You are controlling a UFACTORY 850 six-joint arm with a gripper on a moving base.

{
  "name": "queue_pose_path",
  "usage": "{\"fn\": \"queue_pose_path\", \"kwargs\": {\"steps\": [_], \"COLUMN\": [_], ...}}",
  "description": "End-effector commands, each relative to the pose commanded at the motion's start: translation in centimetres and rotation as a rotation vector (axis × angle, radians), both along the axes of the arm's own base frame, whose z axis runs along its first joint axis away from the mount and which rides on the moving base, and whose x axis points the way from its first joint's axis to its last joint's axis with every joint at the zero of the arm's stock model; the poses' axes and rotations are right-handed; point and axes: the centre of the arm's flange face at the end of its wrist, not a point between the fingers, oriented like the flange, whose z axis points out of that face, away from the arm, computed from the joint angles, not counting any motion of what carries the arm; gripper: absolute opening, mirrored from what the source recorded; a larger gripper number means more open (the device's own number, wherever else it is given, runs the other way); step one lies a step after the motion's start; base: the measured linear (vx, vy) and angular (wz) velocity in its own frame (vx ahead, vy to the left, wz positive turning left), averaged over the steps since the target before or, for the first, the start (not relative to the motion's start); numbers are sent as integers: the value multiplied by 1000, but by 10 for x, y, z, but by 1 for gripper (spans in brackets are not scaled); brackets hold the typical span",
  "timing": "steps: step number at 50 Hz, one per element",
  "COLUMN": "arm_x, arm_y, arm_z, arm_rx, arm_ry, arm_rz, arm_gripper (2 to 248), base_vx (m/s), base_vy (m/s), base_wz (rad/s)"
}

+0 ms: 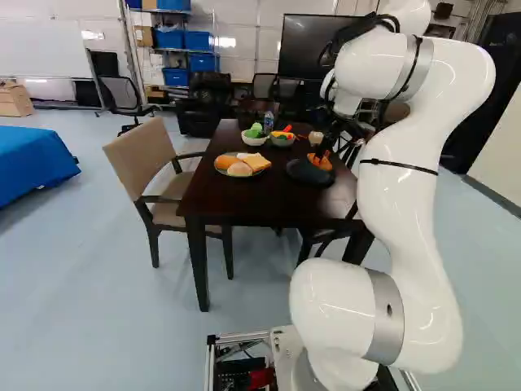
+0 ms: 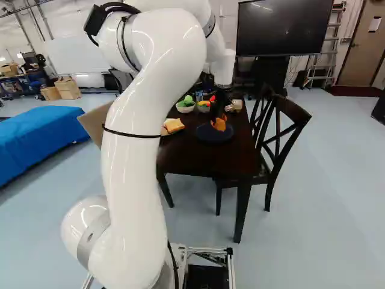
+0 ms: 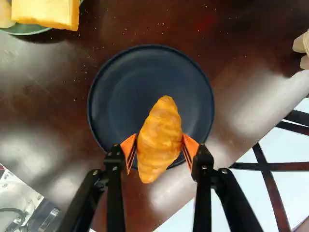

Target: Move the croissant to the empty plate

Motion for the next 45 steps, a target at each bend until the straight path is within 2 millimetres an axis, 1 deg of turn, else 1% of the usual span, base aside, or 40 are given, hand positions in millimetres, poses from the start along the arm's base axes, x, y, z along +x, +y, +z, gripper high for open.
{"fn": "queue_pose_path", "kwargs": {"steps": [1, 5, 6, 10, 11, 15, 16, 29, 45], "arm_x": [0, 0, 0, 0, 0, 0, 0, 0, -8], "arm_y": [0, 0, 0, 0, 0, 0, 0, 0, 3], "arm_z": [0, 0, 0, 0, 0, 0, 0, 1, 21], "arm_rx": [0, 0, 0, 0, 0, 0, 0, 0, -2], "arm_ry": [0, 0, 0, 0, 0, 0, 0, -1, -10], "arm_rz": [0, 0, 0, 0, 0, 0, 0, 0, 3], "arm_gripper": [157, 157, 189, 189, 223, 223, 247, 247, 247], "base_vx": [0, 0, 0, 0, 0, 0, 0, 0, 0], "base_vy": [0, 0, 0, 0, 0, 0, 0, 0, 0], "base_wz": [0, 0, 0, 0, 0, 0, 0, 0, 0]}}
